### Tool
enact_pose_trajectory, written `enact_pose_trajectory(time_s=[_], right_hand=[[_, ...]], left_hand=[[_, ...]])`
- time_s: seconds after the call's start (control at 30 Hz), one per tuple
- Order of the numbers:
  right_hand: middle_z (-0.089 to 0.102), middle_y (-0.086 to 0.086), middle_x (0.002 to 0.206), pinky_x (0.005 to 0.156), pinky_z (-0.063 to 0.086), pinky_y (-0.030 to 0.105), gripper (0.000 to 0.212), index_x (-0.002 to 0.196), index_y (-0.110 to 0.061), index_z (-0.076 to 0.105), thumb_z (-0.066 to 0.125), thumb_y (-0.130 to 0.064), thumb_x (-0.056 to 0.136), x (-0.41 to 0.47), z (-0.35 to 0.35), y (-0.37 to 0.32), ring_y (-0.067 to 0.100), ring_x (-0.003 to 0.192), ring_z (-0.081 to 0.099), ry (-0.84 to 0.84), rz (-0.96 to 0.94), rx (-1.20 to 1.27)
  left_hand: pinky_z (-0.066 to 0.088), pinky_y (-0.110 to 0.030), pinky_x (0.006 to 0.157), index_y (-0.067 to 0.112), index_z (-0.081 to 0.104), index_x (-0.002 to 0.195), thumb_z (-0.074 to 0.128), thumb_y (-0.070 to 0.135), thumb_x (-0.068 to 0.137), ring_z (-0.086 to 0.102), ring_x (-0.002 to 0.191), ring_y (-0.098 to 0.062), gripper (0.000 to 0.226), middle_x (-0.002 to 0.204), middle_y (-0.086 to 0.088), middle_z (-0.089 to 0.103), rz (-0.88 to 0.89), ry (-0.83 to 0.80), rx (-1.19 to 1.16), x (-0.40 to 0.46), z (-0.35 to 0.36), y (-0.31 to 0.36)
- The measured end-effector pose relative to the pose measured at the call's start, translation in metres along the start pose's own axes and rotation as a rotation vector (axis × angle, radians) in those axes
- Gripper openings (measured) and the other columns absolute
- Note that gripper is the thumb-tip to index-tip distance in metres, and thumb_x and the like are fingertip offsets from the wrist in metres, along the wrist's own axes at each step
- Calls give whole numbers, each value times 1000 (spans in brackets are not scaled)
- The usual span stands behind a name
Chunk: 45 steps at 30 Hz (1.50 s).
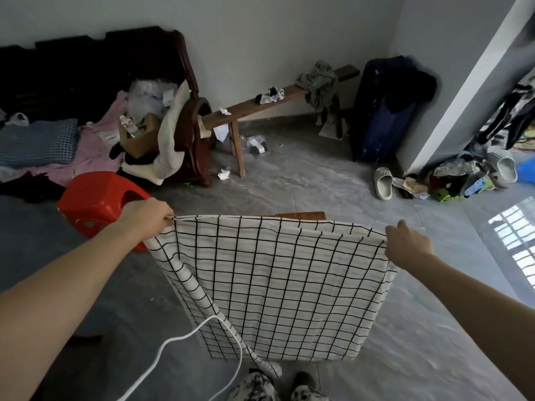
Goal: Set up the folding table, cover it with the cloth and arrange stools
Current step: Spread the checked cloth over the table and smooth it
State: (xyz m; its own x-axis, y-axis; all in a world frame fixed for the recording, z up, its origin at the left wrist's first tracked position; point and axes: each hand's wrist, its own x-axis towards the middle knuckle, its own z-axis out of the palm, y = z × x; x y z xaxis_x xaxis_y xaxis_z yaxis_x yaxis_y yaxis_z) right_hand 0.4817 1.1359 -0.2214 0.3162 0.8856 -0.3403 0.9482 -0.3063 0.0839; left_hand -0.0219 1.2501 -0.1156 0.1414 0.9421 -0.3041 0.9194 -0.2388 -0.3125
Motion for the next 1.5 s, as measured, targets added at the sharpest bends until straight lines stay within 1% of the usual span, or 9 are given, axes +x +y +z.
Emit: enact_pose_trajectory(time_s=[0.23, 0.37, 0.63, 0.83, 0.9, 1.0, 1.1, 1.27, 1.5], right_hand=[[46, 9, 115, 67, 44, 37, 25, 115, -12, 54, 49, -11, 91, 6, 3, -36, 30, 105, 56, 0, -5, 36], [44, 9, 122, 68, 44, 37, 31, 118, -14, 48, 51, -10, 88, -6, -1, -84, 31, 110, 53, 2, -93, 173], [48, -3, 128, 70, 44, 29, 44, 131, -20, 47, 62, -34, 92, -38, -5, -205, 13, 86, 59, -116, -370, 609], [62, -13, 113, 68, 48, 23, 50, 121, -26, 57, 73, -49, 80, -54, -22, -255, 6, 93, 61, -232, -301, 1063], [64, -16, 108, 73, 48, 21, 55, 117, -28, 60, 77, -54, 73, -57, -23, -262, 4, 92, 62, -238, -284, 1087], [66, -15, 100, 68, 44, 19, 53, 107, -25, 62, 80, -54, 67, -60, -22, -270, 4, 87, 63, -199, -238, 1099], [69, -10, 90, 69, 52, 28, 42, 96, -22, 65, 78, -50, 68, -57, -18, -277, 9, 81, 64, -143, -218, 1120], [60, 5, 61, 63, 57, 52, 38, 68, -8, 58, 75, -41, 74, -53, -13, -279, 29, 64, 62, -114, -191, 1124], [65, 4, 75, 65, 58, 49, 20, 75, -15, 62, 65, -32, 86, -41, -19, -259, 28, 72, 64, -14, -163, 1055]], left_hand=[[53, -39, 81, 31, 72, 77, 56, 55, 82, 64, 88, -18, 29, 84, 6, 70, 89, -239, -378, 19, 12, 2], [39, -26, 61, 17, 52, 57, 59, 45, 90, 59, 78, -21, 44, 65, 1, 57, 126, -274, -475, 25, 8, 26], [34, -26, 54, 16, 51, 59, 66, 39, 86, 49, 58, -12, 38, 60, 1, 54, 197, -310, -672, 37, 4, 70], [37, -17, 51, 23, 60, 66, 66, 30, 88, 50, 59, -4, 24, 64, 10, 57, 213, -350, -798, 45, 13, 86], [38, -15, 52, 19, 63, 75, 68, 33, 87, 50, 59, -5, 19, 67, 8, 58, 220, -377, -853, 44, 15, 90], [51, -29, 81, 16, 69, 91, 68, 56, 76, 64, 83, -11, 42, 89, 5, 70, 248, -449, -936, 46, 20, 95], [42, -31, 100, 19, 71, 105, 54, 52, 90, 61, 106, -12, 39, 109, 4, 70, 266, -548, -1049, 39, 13, 100], [33, -37, 77, 19, 48, 70, 43, 38, 95, 43, 71, -17, 32, 71, -3, 49, 261, -467, -1135, 41, 10, 94], [46, -27, 83, 20, 69, 108, 67, 43, 86, 63, 102, -14, 32, 113, 1, 70, 286, -306, -890, 63, 17, 53]])
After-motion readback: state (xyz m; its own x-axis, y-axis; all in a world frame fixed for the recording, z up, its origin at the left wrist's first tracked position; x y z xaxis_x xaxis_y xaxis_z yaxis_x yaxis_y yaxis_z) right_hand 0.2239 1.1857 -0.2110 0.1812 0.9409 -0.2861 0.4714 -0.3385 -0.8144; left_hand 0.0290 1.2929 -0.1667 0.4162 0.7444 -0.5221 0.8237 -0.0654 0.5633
